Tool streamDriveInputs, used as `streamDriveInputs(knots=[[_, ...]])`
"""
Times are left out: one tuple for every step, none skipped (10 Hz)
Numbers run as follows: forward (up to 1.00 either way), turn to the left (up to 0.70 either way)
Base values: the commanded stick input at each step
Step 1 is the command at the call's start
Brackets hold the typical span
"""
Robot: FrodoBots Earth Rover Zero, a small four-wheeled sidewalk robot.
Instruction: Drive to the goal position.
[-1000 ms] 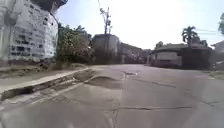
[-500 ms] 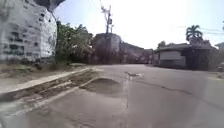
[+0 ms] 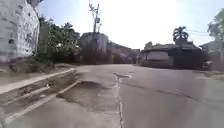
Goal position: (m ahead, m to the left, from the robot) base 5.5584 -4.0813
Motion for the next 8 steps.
streamDriveInputs(knots=[[1.0,-0.02],[1.0,-0.02],[1.0,-0.02],[1.0,-0.02],[1.0,-0.02],[1.0,0.0],[1.0,0.0],[1.0,0.0]])
